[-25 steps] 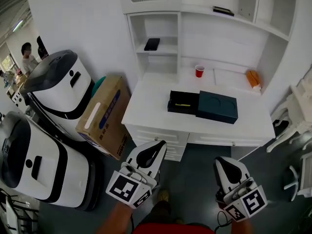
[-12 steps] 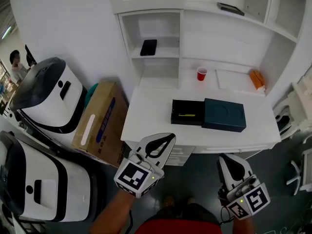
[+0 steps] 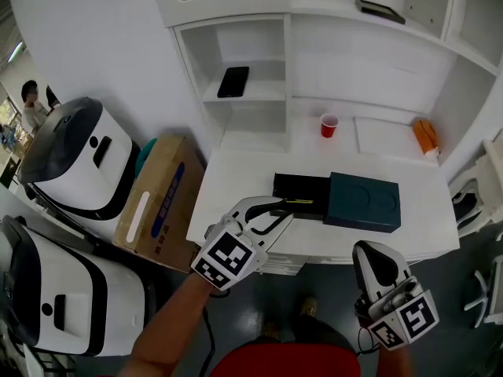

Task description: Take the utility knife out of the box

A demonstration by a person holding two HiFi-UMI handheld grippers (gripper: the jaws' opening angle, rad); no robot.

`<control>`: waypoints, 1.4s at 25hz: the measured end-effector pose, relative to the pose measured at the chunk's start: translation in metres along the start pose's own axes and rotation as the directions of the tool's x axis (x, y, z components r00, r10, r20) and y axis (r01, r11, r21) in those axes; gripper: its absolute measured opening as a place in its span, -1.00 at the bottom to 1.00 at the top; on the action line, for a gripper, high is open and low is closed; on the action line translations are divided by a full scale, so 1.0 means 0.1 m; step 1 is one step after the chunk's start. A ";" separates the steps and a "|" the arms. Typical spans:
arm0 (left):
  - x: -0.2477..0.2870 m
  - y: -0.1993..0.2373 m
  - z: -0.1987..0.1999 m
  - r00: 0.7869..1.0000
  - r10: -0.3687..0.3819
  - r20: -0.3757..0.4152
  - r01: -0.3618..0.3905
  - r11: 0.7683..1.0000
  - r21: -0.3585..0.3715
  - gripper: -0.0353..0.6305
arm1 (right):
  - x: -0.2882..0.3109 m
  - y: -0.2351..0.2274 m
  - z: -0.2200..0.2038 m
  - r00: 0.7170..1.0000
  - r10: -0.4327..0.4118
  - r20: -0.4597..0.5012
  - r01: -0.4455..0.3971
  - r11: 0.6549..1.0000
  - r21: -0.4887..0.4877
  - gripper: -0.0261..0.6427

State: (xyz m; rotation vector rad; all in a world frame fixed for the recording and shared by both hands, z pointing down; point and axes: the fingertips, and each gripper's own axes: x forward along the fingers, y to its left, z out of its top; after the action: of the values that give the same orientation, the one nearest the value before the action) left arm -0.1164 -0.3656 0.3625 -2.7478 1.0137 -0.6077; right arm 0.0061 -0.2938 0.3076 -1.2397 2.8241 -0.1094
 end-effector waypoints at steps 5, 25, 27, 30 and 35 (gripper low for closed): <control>0.51 0.15 -0.22 0.986 -0.043 -0.163 0.061 0.992 0.106 -0.47 | 0.19 -0.35 0.02 0.998 0.055 0.002 -0.055 0.998 -0.004 -0.92; 1.64 0.07 -1.60 0.650 -0.288 -0.704 0.554 0.813 0.179 -0.38 | 0.34 -0.85 -0.12 0.998 0.009 -0.055 -0.007 1.000 0.030 -0.92; 1.65 0.03 -1.69 0.600 -0.313 -0.736 0.600 0.785 0.155 -0.38 | 0.33 -0.90 -0.15 0.998 -0.011 -0.056 0.013 0.999 0.041 -0.92; 1.68 -0.02 -1.80 0.546 -0.323 -0.773 0.640 0.756 0.136 -0.38 | 0.31 -0.96 -0.21 0.998 -0.034 -0.062 0.037 0.998 0.054 -0.92; 1.72 -0.06 -1.96 0.493 -0.330 -0.805 0.662 0.742 0.102 -0.38 | 0.28 -1.02 -0.24 0.996 -0.060 -0.059 0.064 0.996 0.067 -0.92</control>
State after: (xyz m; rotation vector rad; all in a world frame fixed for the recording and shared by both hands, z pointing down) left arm -0.0776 -0.4730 0.5971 -2.3443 0.0074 -1.9307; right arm 0.0606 -0.3823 0.3397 -1.3300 2.8036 -0.2465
